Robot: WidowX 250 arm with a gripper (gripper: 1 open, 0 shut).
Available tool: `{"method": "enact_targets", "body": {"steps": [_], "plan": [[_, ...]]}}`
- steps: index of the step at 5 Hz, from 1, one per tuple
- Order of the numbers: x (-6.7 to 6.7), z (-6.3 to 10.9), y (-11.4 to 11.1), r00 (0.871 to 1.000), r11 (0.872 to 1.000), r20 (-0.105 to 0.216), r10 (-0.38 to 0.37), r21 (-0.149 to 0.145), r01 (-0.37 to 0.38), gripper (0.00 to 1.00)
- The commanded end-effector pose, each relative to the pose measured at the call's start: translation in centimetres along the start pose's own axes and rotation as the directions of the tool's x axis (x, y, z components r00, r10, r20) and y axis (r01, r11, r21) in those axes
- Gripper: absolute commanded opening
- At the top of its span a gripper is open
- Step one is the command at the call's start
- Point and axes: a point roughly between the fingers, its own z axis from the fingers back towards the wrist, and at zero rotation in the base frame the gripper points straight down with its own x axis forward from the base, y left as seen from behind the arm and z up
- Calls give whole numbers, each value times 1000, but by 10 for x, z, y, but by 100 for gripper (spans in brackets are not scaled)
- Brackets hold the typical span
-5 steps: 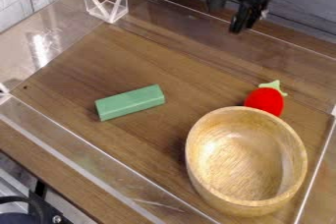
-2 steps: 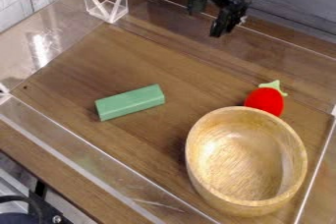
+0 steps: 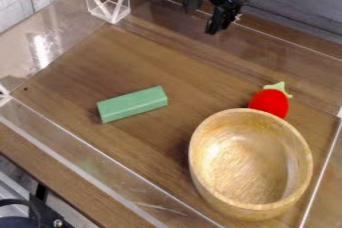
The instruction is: Move the red object to the right side of the table
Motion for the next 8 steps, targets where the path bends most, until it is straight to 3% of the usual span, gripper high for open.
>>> {"method": "enact_targets", "body": {"steps": [1,3,5,7,8], "plan": [[-1,20,16,997,999,77,27,45,-30,100],[-7,11,35,995,996,101,27,79,-35,100],[-18,-13,66,993,992,113,32,119,-45,100],[-14,1,62,987,990,150,-60,138,40,100],[-12,5,46,972,986,184,-144,112,125,100]]}}
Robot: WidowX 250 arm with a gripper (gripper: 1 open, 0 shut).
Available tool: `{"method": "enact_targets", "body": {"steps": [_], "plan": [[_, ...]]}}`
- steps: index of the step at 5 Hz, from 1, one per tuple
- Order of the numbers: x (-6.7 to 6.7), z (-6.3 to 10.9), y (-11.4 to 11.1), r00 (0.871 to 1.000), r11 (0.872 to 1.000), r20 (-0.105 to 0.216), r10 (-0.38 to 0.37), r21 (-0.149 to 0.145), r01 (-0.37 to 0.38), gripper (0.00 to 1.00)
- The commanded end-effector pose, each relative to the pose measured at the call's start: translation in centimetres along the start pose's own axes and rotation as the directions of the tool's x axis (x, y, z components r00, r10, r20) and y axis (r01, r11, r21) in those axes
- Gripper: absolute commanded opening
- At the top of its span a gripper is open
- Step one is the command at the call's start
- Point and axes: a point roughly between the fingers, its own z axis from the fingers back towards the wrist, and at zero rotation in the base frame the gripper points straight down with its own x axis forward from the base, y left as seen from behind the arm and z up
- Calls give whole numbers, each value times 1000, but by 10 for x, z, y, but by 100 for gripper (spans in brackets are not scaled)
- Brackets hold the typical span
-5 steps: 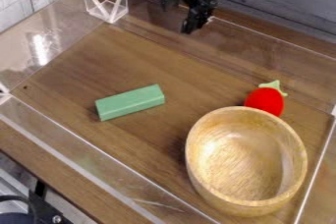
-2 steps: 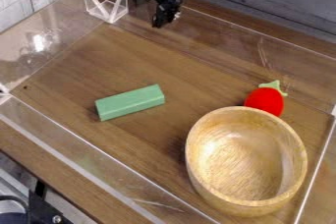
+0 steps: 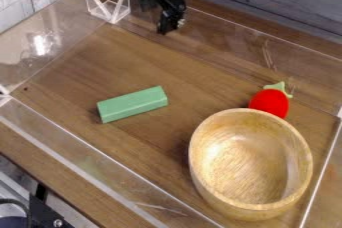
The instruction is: Move the red object to the right side of the table
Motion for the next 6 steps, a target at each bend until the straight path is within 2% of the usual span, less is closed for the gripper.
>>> {"method": "enact_targets", "body": {"steps": [1,2,3,4,5,6], "plan": [[12,40,-7,996,999,88,-29,20,27,0],[15,52,-21,993,999,105,-53,2,53,100],[30,51,-48,977,988,154,-145,-31,151,100],[47,51,-75,942,958,212,-260,-69,279,100],[57,55,-99,912,930,249,-325,-90,356,100],[72,55,-134,867,888,296,-400,-111,447,100]]}}
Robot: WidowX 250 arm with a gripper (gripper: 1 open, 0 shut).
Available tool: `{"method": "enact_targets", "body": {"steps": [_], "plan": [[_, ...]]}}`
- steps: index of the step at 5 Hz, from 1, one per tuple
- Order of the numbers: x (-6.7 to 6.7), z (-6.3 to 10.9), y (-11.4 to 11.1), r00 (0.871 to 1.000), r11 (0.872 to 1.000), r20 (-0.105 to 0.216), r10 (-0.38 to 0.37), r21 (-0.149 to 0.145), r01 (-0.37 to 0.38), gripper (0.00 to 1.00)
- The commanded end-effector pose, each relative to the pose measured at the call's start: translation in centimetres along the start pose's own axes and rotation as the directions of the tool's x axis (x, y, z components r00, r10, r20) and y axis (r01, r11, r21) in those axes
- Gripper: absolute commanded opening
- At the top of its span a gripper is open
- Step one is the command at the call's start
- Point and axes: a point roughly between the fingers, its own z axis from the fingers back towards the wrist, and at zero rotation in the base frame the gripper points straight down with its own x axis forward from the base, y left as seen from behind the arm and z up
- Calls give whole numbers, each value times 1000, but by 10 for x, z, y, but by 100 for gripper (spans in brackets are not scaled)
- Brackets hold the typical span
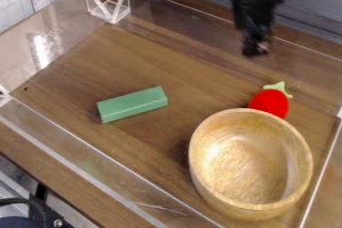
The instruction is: Move the red object to the right side of the table
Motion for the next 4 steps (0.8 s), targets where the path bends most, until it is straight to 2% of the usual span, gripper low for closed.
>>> {"method": "enact_targets", "body": {"steps": [1,3,4], "plan": [[13,2,-12,997,999,48,-54,-2,55,100],[12,-21,-27,999,998,30,-40,-46,41,100],[23,-35,-29,997,994,28,-78,-75,80,100]]}}
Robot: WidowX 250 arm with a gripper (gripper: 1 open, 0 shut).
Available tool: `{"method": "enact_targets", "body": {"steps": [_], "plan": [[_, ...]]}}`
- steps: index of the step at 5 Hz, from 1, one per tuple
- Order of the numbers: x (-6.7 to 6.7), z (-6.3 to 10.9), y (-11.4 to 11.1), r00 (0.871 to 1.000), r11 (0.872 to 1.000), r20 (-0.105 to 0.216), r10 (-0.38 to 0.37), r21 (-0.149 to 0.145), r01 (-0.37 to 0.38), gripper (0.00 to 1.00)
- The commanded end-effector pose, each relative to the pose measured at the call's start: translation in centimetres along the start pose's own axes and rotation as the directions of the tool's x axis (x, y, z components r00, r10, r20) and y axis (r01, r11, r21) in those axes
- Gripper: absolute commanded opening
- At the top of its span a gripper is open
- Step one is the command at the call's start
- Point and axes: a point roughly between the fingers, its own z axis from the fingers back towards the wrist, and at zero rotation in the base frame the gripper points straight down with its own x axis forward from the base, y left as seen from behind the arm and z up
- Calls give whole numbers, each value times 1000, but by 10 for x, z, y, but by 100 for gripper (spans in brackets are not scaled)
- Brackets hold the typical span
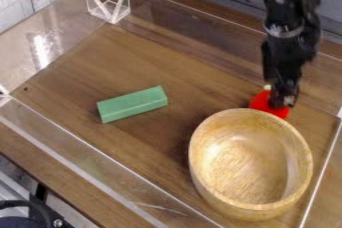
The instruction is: Move the red object to the right side of the table
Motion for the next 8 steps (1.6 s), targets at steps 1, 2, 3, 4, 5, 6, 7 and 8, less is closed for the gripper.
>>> {"method": "enact_targets", "body": {"steps": [1,2,3,4,5,6,7,8], "plan": [[23,15,11,999,999,39,-16,43,14,100],[19,16,11,999,999,32,10,47,-12,100],[13,16,12,999,998,31,38,50,-39,100],[6,16,12,995,993,26,92,65,-94,100],[3,17,12,991,988,15,131,75,-131,100],[-4,11,12,984,980,-3,177,88,-176,100],[-10,7,12,976,972,-21,216,102,-212,100],[-12,18,10,974,970,-42,224,111,-218,100]]}}
